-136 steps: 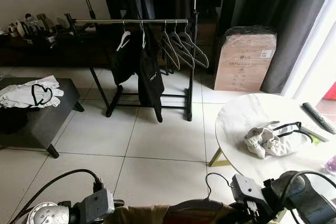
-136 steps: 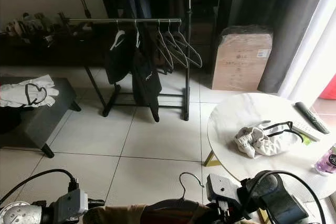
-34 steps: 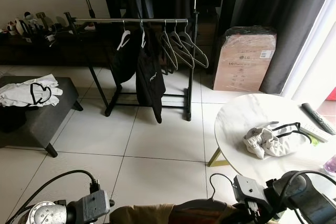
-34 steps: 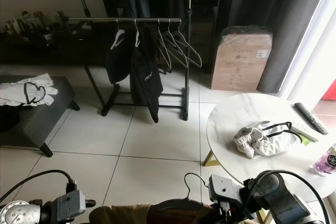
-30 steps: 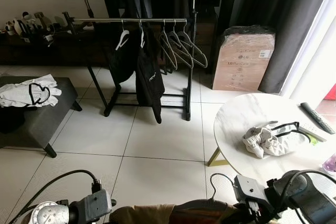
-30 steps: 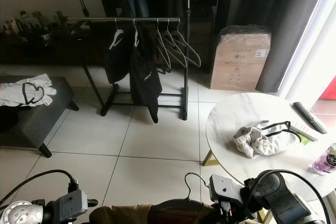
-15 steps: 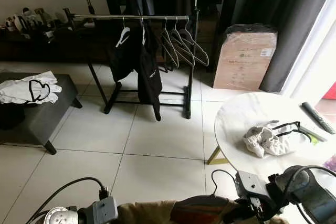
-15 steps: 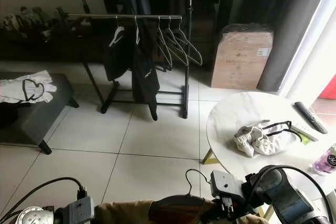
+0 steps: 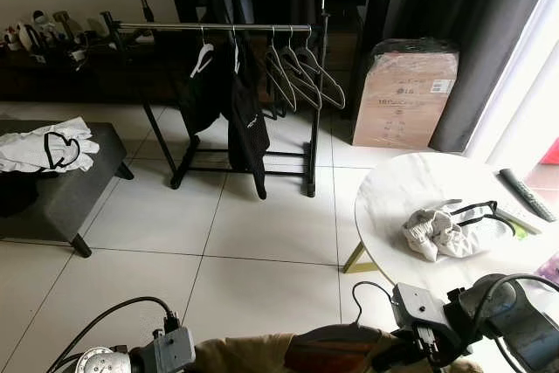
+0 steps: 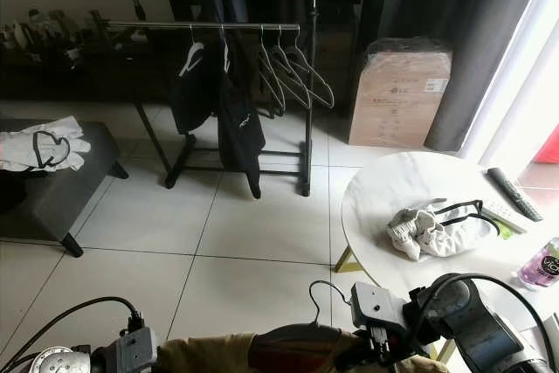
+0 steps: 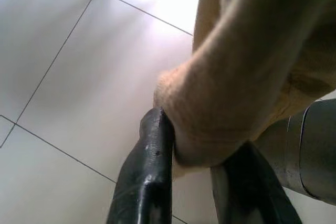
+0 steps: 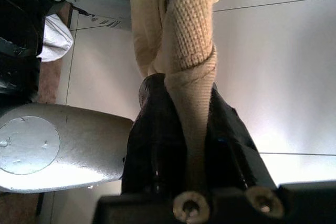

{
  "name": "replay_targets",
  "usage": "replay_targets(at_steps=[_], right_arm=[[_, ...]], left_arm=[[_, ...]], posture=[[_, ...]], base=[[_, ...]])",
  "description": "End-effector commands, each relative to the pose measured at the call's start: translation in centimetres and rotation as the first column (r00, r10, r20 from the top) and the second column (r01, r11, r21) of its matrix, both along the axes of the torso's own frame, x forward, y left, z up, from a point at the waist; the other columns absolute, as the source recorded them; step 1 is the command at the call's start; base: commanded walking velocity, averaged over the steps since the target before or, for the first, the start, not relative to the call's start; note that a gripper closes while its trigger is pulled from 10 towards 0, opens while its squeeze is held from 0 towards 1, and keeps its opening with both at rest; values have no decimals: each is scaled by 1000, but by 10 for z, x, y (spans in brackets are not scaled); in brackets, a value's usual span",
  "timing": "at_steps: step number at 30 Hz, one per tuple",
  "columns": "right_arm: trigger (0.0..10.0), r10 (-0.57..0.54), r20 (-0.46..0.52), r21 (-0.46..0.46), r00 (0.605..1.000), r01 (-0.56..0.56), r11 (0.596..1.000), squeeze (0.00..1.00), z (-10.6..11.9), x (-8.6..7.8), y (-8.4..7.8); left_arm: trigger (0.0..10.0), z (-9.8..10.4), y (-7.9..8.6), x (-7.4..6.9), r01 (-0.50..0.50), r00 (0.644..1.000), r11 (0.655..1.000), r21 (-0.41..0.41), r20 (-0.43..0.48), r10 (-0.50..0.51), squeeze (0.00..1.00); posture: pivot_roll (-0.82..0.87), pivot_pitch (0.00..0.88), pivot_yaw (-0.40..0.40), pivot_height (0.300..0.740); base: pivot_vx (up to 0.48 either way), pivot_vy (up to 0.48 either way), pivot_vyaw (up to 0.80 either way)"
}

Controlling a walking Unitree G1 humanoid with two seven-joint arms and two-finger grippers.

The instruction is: Hang hanger

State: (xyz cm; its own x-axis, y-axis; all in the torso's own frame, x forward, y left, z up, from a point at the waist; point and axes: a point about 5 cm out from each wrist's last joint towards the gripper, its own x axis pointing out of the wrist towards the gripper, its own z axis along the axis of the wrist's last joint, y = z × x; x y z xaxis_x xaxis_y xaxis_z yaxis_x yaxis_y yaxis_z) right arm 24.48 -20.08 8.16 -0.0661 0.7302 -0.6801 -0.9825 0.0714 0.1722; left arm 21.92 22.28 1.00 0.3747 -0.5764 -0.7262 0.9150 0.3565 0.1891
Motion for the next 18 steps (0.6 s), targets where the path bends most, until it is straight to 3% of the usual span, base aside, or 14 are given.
replay_targets(at_steps=[1,18], right_arm=[[0,11,42,35,999,-13,999,0,11,4,2],[0,15,17,38,1000,-15,999,0,2,-1,6]], left_arm=[[0,-2,3,-2,3,1000,1000,14,-13,-3,0],[0,1,6,-5,-14,1000,1000,-23,10,14,0]], posture=[[-90,85,12,740],[-84,71,12,740]], base=[[0,0,0],[0,0,0]])
